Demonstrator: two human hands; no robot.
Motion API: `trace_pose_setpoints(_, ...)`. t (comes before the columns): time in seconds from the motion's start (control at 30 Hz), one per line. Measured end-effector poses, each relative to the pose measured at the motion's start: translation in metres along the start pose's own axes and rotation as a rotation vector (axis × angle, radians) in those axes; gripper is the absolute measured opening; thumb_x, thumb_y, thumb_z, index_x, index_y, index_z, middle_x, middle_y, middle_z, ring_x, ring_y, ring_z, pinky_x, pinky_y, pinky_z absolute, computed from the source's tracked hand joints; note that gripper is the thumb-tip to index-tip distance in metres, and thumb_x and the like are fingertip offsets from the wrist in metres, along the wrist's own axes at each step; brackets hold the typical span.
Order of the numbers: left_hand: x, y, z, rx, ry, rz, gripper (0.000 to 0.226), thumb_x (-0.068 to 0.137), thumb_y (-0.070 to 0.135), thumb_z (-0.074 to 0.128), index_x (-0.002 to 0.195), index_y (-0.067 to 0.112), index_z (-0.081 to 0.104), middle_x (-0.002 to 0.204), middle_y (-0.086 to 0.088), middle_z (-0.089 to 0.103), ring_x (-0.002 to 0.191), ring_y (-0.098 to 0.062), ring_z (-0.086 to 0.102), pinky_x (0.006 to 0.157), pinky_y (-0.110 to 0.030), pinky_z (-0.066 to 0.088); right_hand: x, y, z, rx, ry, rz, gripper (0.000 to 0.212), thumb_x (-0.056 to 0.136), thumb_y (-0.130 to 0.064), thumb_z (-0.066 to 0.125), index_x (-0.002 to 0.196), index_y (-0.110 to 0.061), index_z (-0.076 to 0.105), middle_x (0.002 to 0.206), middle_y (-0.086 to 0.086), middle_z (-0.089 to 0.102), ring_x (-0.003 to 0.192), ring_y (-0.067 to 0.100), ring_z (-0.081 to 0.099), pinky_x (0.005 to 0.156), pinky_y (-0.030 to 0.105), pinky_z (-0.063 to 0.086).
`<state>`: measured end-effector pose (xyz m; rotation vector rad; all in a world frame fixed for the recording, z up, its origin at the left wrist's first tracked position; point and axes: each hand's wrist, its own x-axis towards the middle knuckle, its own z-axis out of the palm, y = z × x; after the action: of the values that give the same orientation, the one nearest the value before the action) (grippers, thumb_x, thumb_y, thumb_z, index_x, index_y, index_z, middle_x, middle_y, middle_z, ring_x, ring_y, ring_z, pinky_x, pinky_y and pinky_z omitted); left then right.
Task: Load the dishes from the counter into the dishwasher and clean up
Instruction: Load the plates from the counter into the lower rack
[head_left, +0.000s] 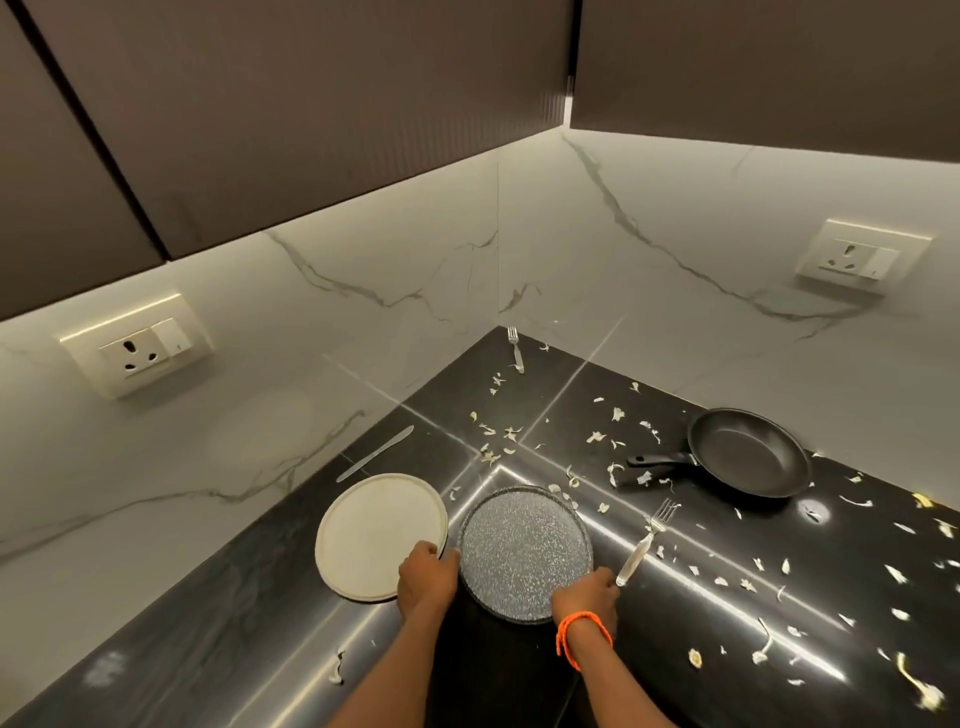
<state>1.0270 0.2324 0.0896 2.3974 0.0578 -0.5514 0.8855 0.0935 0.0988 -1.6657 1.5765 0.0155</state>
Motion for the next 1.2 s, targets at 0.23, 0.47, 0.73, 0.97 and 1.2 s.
trace_pose_setpoints(0.23,-0.003,0.009,0.014,0.026,-0.028,0.099,0.06,0.082,0.028,0.07,0.135,0.009,0.051,0.122,-0.012,0.063,0.111,-0.033,0.062,0.086,-0.036,0.05,0.01,0.005,0.005,0.041,-0.019,0.095,0.067,0.081,-0.015,0.076,0.134,0.001,0.039,0.13,0.021,0.057,0.11,0.038,0.064,0.088,0.043,0.056)
trace_pose_setpoints(0.47,0.006,0.018,0.012,0.014,-0.102,0.045,0.06,0.076,0.033,0.077,0.127,0.011,0.055,0.119,-0.011,0.064,0.107,-0.03,0.061,0.081,-0.034,0.047,0.034,0.013,0.003,0.276,-0.144,0.125,0.024,0.067,-0.003,0.068,0.089,-0.007,0.06,0.085,0.016,0.067,0.067,0.029,0.067,0.064,0.045,0.063)
trace_pose_setpoints(0.73,0.012,0.021,0.003,-0.127,-0.174,0.17,0.061,0.075,0.044,0.086,0.122,0.012,0.066,0.118,-0.007,0.071,0.108,-0.028,0.065,0.089,-0.034,0.049,0.018,0.007,-0.034,0.356,-0.254,-0.066,0.048,0.067,0.021,0.051,0.095,-0.016,0.062,0.077,0.016,0.064,0.059,0.024,0.057,0.051,0.029,0.05)
trace_pose_setpoints(0.97,0.0,0.045,-0.014,-0.245,-0.087,0.337,0.041,0.07,0.059,0.085,0.083,0.023,0.07,0.079,0.008,0.072,0.08,-0.016,0.067,0.075,-0.036,0.052,0.005,0.007,-0.07,0.324,-0.051,-0.366,0.032,0.084,0.003,0.069,0.103,-0.022,0.064,0.091,0.008,0.068,0.076,0.021,0.067,0.06,0.031,0.061)
trace_pose_setpoints(1.2,-0.02,0.043,-0.015,-0.293,-0.137,0.359,0.047,0.065,0.066,0.084,0.085,0.025,0.073,0.082,0.009,0.074,0.081,-0.011,0.068,0.074,-0.032,0.052,-0.01,0.017,-0.077,0.223,0.064,-0.416,0.021,0.08,-0.007,0.075,0.089,-0.022,0.063,0.082,0.003,0.07,0.079,0.023,0.068,0.072,0.037,0.059)
